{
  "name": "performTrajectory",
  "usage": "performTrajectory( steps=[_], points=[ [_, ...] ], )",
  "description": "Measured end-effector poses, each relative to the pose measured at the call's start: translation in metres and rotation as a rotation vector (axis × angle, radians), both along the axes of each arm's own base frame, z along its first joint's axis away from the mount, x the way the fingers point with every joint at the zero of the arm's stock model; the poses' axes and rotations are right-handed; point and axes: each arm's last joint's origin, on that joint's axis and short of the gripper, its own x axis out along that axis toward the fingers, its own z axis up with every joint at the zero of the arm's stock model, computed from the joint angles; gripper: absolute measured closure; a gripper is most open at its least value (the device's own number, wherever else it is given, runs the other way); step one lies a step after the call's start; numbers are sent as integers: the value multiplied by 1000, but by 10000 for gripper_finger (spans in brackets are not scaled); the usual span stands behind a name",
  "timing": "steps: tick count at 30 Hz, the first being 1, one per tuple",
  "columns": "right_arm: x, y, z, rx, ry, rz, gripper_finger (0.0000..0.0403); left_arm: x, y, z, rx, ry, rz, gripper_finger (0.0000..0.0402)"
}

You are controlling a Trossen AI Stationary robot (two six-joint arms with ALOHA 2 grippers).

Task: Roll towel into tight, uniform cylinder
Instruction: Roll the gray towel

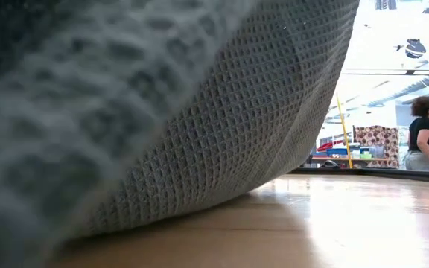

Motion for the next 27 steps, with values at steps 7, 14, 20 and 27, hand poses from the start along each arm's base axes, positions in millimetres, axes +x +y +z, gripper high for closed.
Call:
performTrajectory(
  steps=[7,14,20,27],
  points=[
    [1,1,0,9,-3,-8,403,-3,3,-29,52,35,29,279],
    [4,-1,1,30,-15,-48,403,-1,20,-46,79,46,26,279],
    [10,-5,3,58,-20,-132,403,-2,44,-41,139,65,18,279],
    [25,-20,6,71,-87,-253,403,-2,73,-11,175,46,-1,278]
  ],
)
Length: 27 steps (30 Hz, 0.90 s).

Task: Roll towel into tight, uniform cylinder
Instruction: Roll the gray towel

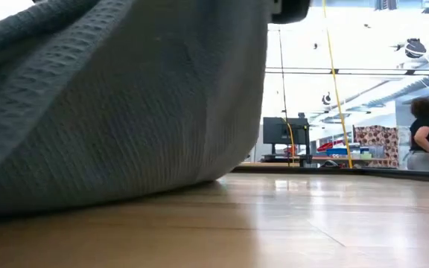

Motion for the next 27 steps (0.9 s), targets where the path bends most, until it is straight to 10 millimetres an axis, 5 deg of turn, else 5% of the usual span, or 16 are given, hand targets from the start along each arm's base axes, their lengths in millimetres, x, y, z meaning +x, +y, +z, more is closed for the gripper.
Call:
performTrajectory(
  steps=[4,9,19,27],
  points=[
    [7,-7,2,22,-34,-35,403,2,-4,22,-138,-39,-46,278],
    [8,-12,2,19,-31,-45,403,11,-45,46,-303,-203,-173,278],
    [9,-13,2,6,-41,-32,403,12,-191,78,-291,-477,-440,278],
    [11,-19,2,-11,-48,-54,403,2,-284,78,-233,-820,-502,278]
  ],
)
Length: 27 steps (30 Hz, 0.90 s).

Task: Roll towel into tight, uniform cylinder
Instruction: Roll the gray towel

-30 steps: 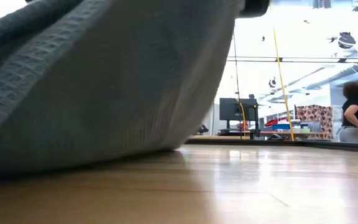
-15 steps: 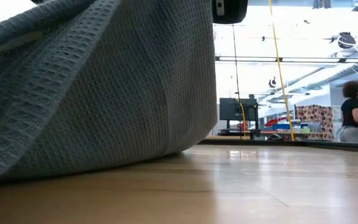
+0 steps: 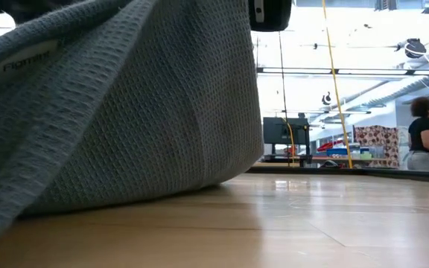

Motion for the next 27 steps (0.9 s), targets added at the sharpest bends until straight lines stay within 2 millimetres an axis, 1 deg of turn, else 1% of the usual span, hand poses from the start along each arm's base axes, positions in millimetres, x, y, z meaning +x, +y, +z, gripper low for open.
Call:
performTrajectory(
  steps=[2,5,7,9,13,16,19,21,23,25,27],
  points=[
    [1,-2,0,2,1,-3,403,2,-17,-2,15,-35,-5,278],
    [0,-2,0,6,11,-9,403,7,-40,-9,40,-19,-29,278],
    [-2,1,-1,29,38,-18,403,11,-55,-15,22,0,-43,278],
    [-5,7,-1,55,65,-23,403,15,-70,-25,14,17,-72,278],
    [-10,18,-1,81,97,-39,403,26,-100,-35,4,-33,-109,278],
    [-13,25,-1,90,110,-52,403,34,-117,-42,37,-28,-126,278],
    [-15,30,-1,81,114,-67,403,41,-128,-48,58,-7,-134,278],
    [-16,33,-1,88,122,-75,403,45,-134,-47,61,-7,-141,278],
    [-16,33,-1,96,125,-88,403,48,-140,-42,74,-25,-158,278],
    [-15,33,-1,99,114,-94,403,49,-147,-32,105,-67,-167,272],
    [-14,32,0,89,102,-98,403,49,-154,-20,132,-117,-156,255]
  ],
)
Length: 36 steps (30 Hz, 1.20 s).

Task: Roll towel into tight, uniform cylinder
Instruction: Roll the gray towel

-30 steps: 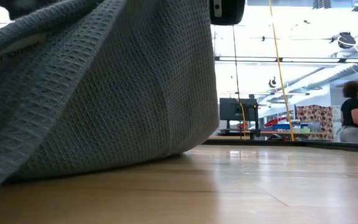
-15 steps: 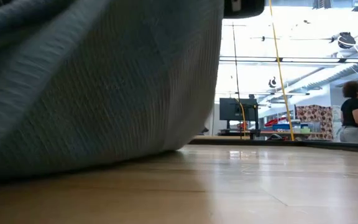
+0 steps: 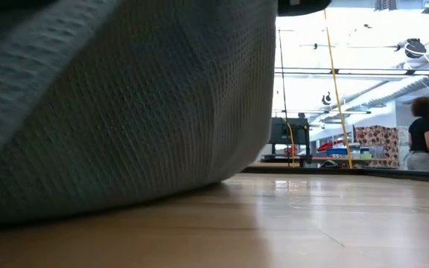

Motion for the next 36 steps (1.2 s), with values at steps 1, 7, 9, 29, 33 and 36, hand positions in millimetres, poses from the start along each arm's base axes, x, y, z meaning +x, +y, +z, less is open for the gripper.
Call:
performTrajectory(
  steps=[1,7,9,29,33,36],
  points=[
    [1,0,0,-6,-9,-6,403,0,-3,5,11,-22,7,242],
    [3,-3,1,-2,-26,-3,403,8,-11,4,85,-68,91,116],
    [5,-6,1,-1,-28,-10,403,13,-15,-9,114,-57,108,73],
    [21,-29,6,31,-94,-131,403,79,-26,-40,156,-12,277,16],
    [21,-29,5,37,-83,-143,403,80,-17,-43,139,161,311,16],
    [21,-29,5,43,-79,-142,403,74,-13,-43,172,267,338,23]
  ],
)
